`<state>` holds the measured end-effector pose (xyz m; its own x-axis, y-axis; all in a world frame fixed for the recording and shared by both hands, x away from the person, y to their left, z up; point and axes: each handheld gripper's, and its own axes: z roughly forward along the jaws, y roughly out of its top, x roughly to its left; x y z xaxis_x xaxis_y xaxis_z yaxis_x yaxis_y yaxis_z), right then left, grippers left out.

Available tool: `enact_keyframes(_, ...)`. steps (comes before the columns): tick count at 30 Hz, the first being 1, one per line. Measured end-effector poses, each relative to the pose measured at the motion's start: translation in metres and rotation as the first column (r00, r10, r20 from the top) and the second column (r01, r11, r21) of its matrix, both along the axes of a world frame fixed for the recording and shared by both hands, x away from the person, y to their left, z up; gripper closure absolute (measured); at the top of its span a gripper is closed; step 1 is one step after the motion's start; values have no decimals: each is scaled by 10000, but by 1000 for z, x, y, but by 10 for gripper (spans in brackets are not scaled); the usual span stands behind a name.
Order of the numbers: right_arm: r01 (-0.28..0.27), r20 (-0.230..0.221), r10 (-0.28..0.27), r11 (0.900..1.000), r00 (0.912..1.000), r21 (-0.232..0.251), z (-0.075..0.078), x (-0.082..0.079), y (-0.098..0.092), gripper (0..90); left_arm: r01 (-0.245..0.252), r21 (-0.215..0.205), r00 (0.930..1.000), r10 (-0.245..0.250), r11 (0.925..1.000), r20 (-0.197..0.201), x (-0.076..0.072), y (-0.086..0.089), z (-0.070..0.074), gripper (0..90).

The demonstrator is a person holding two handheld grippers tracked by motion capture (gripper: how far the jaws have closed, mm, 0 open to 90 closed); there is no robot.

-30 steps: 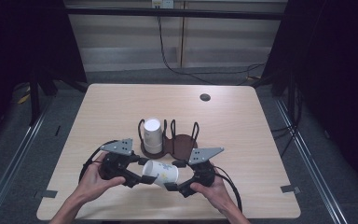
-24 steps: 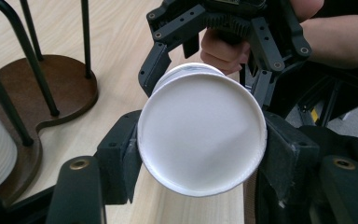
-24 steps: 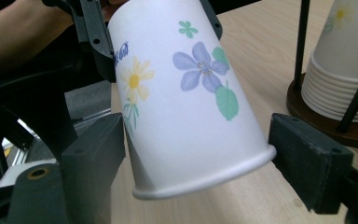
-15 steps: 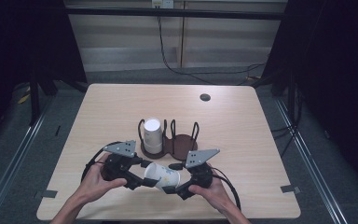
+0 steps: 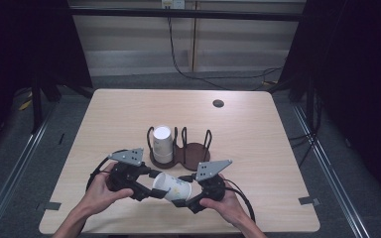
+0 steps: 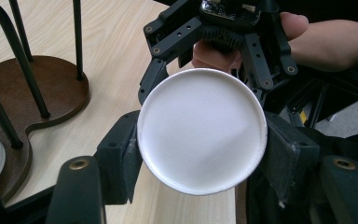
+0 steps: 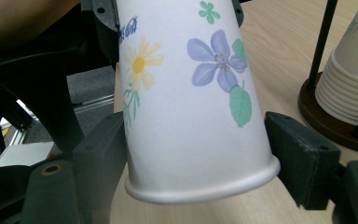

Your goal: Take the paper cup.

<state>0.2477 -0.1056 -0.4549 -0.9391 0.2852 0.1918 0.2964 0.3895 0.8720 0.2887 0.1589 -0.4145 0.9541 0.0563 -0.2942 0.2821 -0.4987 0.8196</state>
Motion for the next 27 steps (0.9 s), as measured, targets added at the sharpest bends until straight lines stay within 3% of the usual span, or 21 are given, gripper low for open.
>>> enact_keyframes(6,-91,-82,90,9999,9999,-88,-1,1,-1,265,101,197,9999,-100,9998,-48,0,-1,-3,307)
enact_keyframes(13,-83,-137,81,9998,9999,-156,1,1,-2,275,3,350,10000,-2,9994,-39,0,0,-3,170)
enact_keyframes(18,-5,-204,1,9998,9998,-186,2,2,-5,278,92,442,10000,-91,9990,-17,0,-1,-5,163)
enact_keyframes(27,169,-452,-195,9983,9988,-565,5,4,-7,279,37,1194,9994,-78,9928,342,-2,-3,-9,167)
